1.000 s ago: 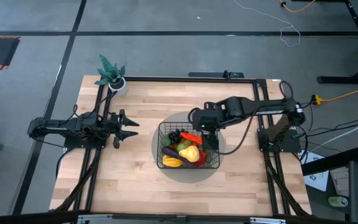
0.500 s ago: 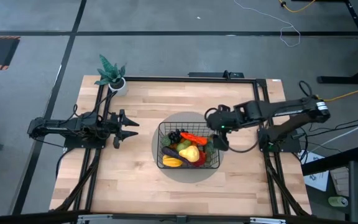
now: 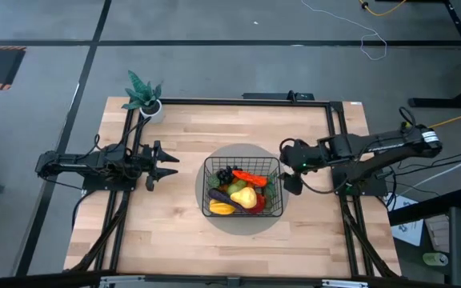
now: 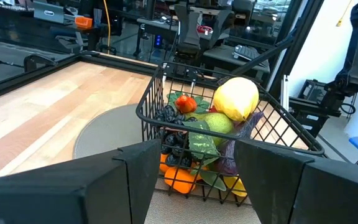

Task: Build produce basket
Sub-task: Return to Home Position

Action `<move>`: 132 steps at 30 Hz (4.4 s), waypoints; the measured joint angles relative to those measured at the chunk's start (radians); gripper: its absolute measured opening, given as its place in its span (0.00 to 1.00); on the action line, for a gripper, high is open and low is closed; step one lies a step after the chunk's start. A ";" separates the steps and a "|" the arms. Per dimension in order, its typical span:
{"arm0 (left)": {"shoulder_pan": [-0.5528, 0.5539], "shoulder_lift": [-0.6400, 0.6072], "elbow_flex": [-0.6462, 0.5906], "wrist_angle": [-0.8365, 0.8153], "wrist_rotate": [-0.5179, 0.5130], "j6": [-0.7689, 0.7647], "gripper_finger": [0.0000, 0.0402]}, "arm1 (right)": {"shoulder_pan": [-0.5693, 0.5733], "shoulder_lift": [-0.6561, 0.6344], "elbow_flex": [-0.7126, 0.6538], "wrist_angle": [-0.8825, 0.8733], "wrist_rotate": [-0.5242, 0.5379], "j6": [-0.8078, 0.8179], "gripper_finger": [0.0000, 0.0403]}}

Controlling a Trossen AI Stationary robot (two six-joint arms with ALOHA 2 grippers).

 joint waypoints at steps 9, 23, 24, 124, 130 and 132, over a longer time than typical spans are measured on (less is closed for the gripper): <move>0.000 0.000 0.000 0.000 0.000 0.000 0.48 | 0.007 -0.133 -0.177 0.285 -0.054 -0.024 0.72; 0.000 0.000 0.000 0.000 0.000 0.000 0.49 | 0.007 -0.398 -0.526 0.697 -0.115 -0.054 0.72; 0.000 0.000 0.000 0.000 0.000 0.000 0.49 | 0.007 -0.420 -0.552 0.717 -0.116 -0.073 0.72; 0.000 0.000 0.000 0.000 0.000 0.000 0.48 | -0.133 -1.194 -1.030 0.877 -0.143 -0.435 0.72; 0.000 0.000 0.000 0.000 0.000 0.000 0.49 | -0.133 -1.194 -1.030 0.877 -0.143 -0.436 0.72; 0.000 0.000 0.000 0.000 0.000 0.000 0.48 | -0.133 -1.194 -1.030 0.877 -0.143 -0.437 0.72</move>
